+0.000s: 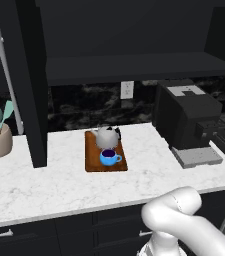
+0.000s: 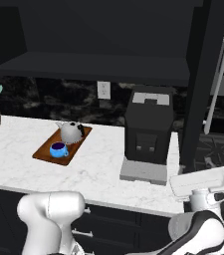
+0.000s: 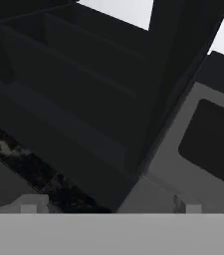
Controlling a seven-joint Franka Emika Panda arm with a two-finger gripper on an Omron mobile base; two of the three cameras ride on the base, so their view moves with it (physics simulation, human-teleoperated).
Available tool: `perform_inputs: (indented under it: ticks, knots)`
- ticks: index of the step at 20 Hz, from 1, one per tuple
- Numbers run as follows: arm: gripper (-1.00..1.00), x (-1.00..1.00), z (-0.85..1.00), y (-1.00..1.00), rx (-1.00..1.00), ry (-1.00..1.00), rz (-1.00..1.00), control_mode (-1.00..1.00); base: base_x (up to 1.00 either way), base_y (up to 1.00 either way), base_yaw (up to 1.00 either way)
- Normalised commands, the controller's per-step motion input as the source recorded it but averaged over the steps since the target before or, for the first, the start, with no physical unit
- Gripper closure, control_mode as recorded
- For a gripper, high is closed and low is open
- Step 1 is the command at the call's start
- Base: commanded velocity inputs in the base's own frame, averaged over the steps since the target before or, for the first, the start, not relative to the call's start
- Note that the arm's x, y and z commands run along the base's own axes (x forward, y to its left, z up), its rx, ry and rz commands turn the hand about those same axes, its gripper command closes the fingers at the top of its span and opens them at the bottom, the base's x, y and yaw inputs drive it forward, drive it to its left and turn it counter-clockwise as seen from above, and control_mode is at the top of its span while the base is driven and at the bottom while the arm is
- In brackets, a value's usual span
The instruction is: Pick the kettle from the counter and place it on the tray. Then pick the mug from the cabinet and place it on the tray. Then close the cabinet doors.
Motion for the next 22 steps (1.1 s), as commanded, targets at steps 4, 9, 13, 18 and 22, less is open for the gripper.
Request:
perform_inputs:
  ticks: [4,9,13,18,22]
  knots:
    - [-1.00,0.00,0.22,0.00,-0.33,-0.02,0.06,-1.00,0.00,0.00,0.00]
    - [-1.00,0.00,0.26,0.00,-0.31,-0.07,0.08,-1.00,0.00,0.00,0.00]
    - [-1.00,0.00,0.25,0.00,-0.33,-0.09,0.11,-1.00,0.00,0.00,0.00]
    - [-1.00,0.00,0.14,0.15,-0.29,-0.02,0.12,-1.00,0.00,0.00,0.00]
    - [-1.00,0.14,0.05,0.54,-0.22,0.00,0.09,-1.00,0.00,0.00,0.00]
